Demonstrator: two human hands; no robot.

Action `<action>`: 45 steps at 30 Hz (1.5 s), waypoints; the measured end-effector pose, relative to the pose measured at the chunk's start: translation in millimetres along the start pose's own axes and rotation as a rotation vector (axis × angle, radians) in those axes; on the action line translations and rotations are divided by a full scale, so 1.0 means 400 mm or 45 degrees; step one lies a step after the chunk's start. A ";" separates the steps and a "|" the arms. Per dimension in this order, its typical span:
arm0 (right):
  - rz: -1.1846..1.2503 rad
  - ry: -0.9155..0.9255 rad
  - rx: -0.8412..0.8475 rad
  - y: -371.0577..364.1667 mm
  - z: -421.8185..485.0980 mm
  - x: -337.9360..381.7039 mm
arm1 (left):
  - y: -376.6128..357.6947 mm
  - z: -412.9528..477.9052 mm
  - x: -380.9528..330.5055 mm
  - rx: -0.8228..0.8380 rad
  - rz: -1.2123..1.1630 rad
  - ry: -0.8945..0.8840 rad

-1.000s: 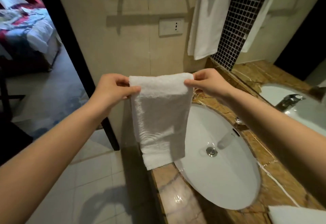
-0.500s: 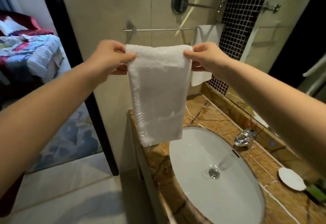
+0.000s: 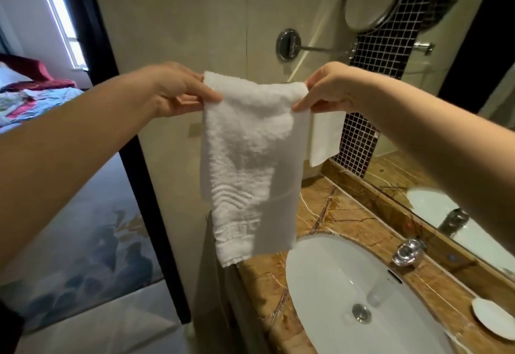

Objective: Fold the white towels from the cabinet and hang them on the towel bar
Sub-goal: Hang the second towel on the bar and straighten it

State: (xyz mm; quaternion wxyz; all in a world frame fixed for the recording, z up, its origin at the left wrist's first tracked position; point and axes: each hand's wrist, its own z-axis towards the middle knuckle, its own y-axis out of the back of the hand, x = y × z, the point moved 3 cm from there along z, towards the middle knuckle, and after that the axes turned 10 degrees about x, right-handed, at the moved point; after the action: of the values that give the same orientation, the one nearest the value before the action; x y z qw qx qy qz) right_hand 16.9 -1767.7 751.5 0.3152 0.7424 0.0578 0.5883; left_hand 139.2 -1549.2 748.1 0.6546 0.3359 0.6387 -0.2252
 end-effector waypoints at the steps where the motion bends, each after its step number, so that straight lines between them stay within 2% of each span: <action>1: 0.000 0.001 -0.031 0.000 0.009 0.008 | 0.011 0.009 -0.003 -0.010 0.068 -0.029; 4: 0.018 0.021 -0.108 0.009 0.034 0.024 | 0.045 0.038 -0.009 -0.072 0.313 -0.112; 7: 0.040 0.042 -0.152 0.017 0.062 0.033 | 0.060 0.072 -0.010 -0.112 0.426 -0.083; 9: 0.071 0.063 -0.174 0.026 0.081 0.034 | 0.058 0.097 -0.009 -0.118 0.355 -0.018; 13: 0.157 0.102 -0.236 0.058 0.126 0.029 | 0.035 0.140 -0.017 -0.054 -0.009 0.109; 15: 0.180 0.118 -0.240 0.074 0.149 0.027 | 0.029 0.158 -0.028 -0.056 -0.082 0.073; 25: 0.076 0.352 -0.239 0.149 0.235 0.051 | 0.019 0.239 -0.080 -0.358 0.085 -0.244; 36: 0.124 0.424 -0.290 0.168 0.363 0.073 | 0.081 0.353 -0.149 -0.320 0.317 -0.375; 45: 0.087 0.508 -0.352 0.239 0.480 0.177 | 0.166 0.453 -0.246 -0.241 0.326 -0.485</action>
State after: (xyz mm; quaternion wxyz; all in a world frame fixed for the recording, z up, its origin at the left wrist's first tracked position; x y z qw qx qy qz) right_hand 185.7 -1888.2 841.3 0.3760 0.5629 0.0127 0.7359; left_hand 303.3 -1649.4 847.9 0.8149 0.3029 0.4743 -0.1388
